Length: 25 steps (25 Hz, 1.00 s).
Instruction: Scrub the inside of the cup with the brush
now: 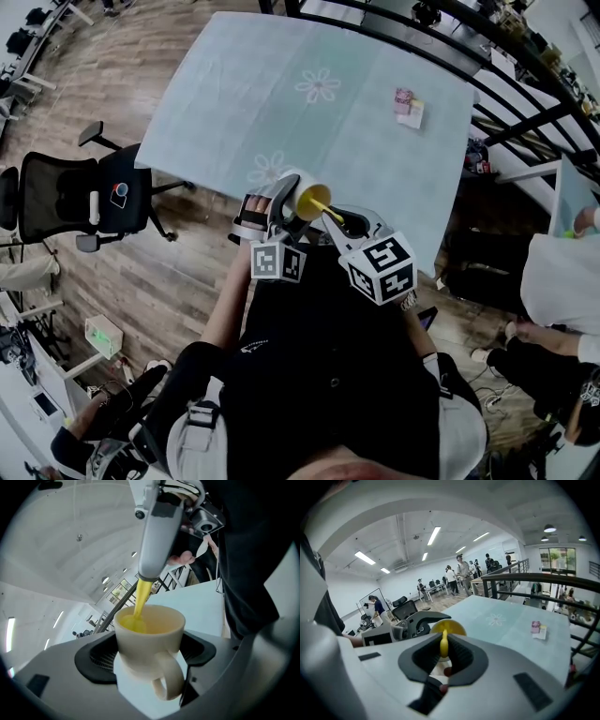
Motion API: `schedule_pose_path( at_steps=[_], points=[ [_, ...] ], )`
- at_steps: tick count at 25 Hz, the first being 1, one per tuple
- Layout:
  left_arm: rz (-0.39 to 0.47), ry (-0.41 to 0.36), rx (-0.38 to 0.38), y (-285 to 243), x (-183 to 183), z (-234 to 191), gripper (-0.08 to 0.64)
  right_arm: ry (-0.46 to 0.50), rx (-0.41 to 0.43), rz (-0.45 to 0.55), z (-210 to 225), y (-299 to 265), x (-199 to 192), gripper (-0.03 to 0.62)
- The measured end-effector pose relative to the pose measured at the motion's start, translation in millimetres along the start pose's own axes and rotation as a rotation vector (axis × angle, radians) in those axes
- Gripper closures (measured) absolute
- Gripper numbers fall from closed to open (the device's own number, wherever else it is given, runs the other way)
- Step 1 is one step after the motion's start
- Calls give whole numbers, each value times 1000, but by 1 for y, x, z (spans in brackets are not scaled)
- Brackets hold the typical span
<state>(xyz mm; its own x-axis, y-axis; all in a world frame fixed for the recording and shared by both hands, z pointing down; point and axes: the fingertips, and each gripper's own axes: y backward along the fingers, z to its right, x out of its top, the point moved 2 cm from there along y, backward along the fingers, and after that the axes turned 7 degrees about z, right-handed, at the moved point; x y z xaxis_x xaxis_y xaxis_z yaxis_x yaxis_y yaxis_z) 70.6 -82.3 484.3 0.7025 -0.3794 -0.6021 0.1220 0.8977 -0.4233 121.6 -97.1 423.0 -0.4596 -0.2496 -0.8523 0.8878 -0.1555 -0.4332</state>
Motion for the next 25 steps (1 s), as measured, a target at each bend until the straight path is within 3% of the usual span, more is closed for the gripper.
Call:
schedule_pose_path(
  at_steps=[9, 16, 21, 25],
  points=[
    [5, 1, 43, 4, -1, -10, 156, -18, -86, 19, 20, 4, -2, 554],
    [-19, -23, 86, 5, -7, -24, 156, 42, -35, -110, 10, -8, -23, 554],
    [-13, -12, 79, 1, -3, -24, 156, 52, -4, -115, 2, -8, -23, 554],
    [-6, -34, 31, -5, 1, -14, 156, 65, 31, -94, -8, -5, -17, 554]
  ],
)
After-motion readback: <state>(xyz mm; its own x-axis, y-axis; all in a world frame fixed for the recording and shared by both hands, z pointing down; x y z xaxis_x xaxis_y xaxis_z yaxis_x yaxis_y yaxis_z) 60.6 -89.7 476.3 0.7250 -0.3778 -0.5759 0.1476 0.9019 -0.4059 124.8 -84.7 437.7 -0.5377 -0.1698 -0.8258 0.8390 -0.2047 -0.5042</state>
